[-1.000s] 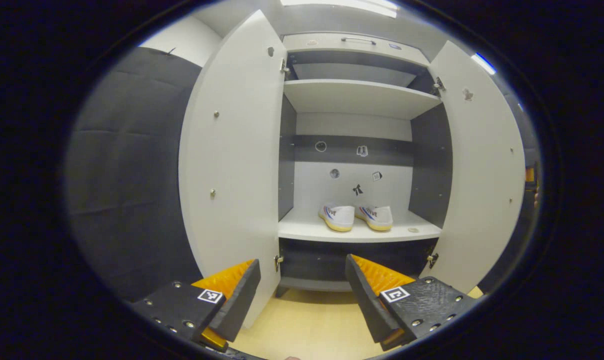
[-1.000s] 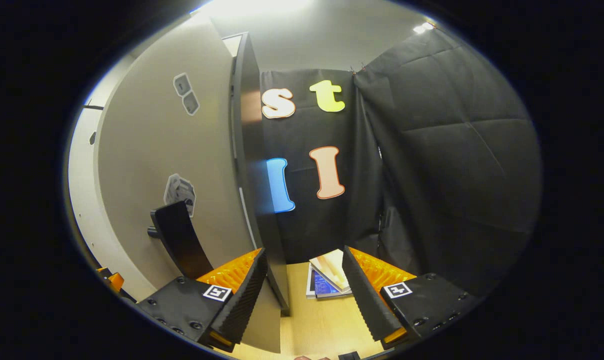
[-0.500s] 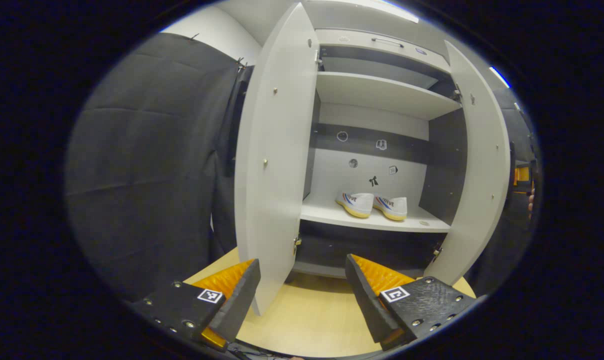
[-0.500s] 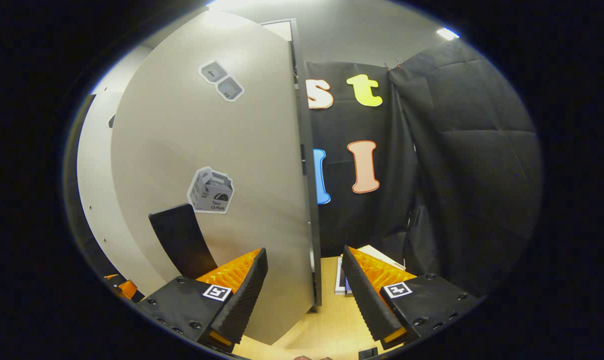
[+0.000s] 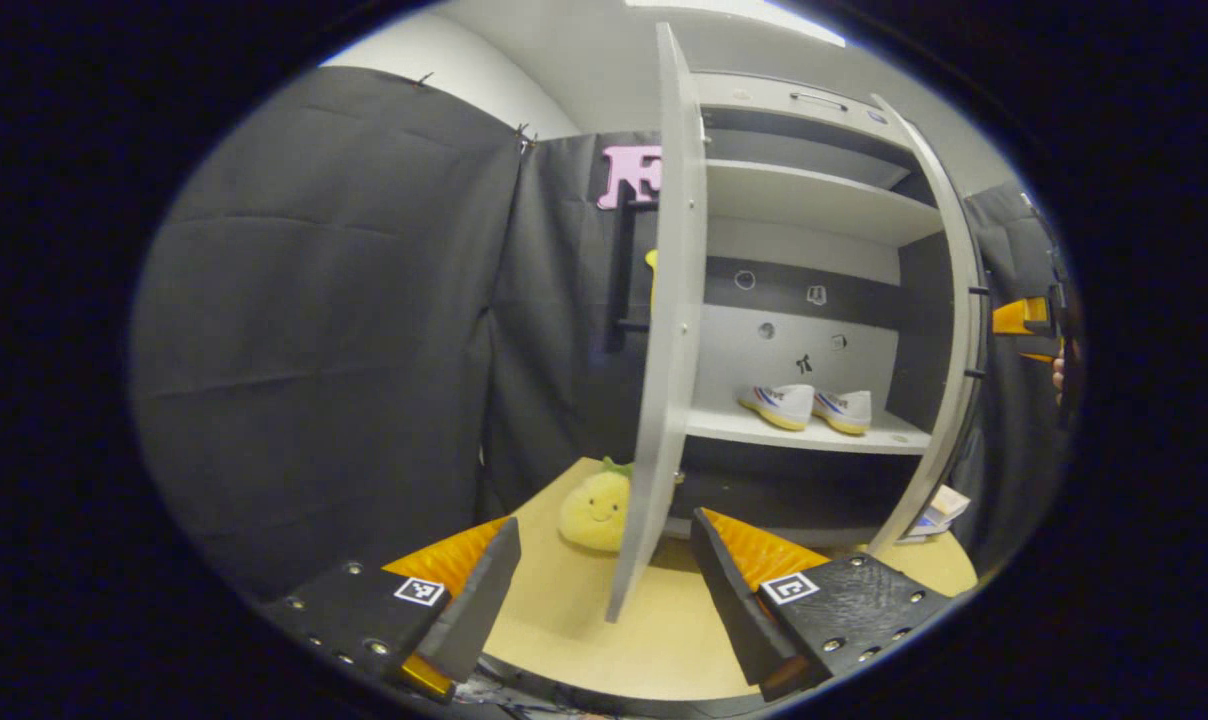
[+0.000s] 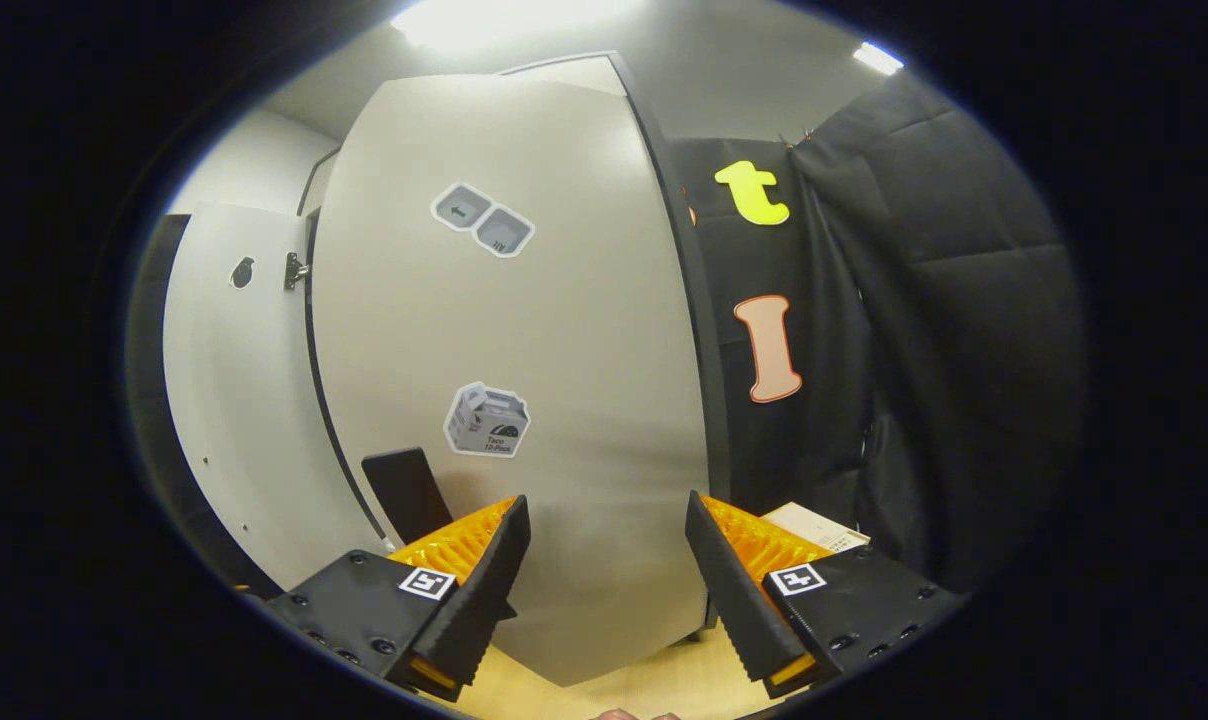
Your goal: Grab one shoe with the right hand and put it into the shoe cabinet, grab the other shoe with the left hand and put it into the shoe cabinet; then close the right door with the right hand and the left door with the left hand.
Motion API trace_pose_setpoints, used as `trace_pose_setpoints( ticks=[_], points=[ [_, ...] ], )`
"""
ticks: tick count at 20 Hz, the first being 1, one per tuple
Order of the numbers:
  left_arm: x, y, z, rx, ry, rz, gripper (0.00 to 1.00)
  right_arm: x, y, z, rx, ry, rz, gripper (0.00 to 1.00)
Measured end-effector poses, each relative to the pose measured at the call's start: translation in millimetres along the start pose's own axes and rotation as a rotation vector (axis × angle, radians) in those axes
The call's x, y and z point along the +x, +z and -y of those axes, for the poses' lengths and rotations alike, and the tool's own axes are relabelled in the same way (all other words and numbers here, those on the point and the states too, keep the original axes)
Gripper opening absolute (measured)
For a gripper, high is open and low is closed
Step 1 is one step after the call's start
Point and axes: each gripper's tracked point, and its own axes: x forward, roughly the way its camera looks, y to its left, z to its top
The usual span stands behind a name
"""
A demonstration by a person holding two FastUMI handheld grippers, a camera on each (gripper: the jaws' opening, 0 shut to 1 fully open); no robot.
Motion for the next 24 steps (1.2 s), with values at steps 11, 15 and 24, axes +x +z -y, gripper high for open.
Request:
trace_pose_setpoints(
  ticks=[11,15,24],
  points=[
    [42,79,-76,0.015,-0.078,0.146,0.97,-51,-19,25,0.079,-0.124,-0.027,0.98],
    [64,121,-75,0.038,-0.163,0.201,0.98,-70,-16,37,0.059,-0.162,-0.015,0.98],
    [124,159,-38,0.004,-0.323,0.239,0.97,-107,-28,54,0.039,-0.247,-0.03,0.98]
  ],
)
